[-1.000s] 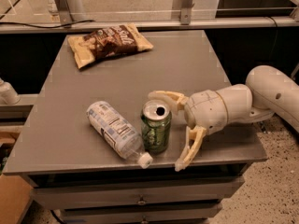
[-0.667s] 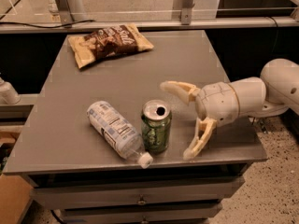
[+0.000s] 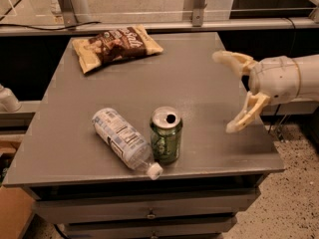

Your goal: Move green can near blue plastic bottle

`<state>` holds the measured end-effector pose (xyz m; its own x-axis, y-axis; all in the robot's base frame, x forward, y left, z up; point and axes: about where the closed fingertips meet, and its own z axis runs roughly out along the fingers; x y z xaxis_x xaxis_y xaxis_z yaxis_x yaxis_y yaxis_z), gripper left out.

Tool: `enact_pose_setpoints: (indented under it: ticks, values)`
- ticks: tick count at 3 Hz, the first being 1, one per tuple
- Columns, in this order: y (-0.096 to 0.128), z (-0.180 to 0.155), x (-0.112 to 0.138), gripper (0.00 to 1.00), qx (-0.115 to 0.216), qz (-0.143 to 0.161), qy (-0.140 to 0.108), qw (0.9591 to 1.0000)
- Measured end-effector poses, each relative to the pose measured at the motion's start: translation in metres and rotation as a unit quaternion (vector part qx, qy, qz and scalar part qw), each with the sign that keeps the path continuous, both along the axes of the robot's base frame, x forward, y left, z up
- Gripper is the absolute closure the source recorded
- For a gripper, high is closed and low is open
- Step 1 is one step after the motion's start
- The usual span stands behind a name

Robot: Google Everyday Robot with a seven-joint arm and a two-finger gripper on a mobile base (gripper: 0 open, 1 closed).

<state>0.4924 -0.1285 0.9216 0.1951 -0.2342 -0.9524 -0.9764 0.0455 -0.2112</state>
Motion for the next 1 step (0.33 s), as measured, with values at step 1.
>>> enact_pose_setpoints:
  ticks: [1]
  values:
    - [-0.0088, 0.0127, 0.0067, 0.00, 0.002, -0.012, -0.014, 0.9998]
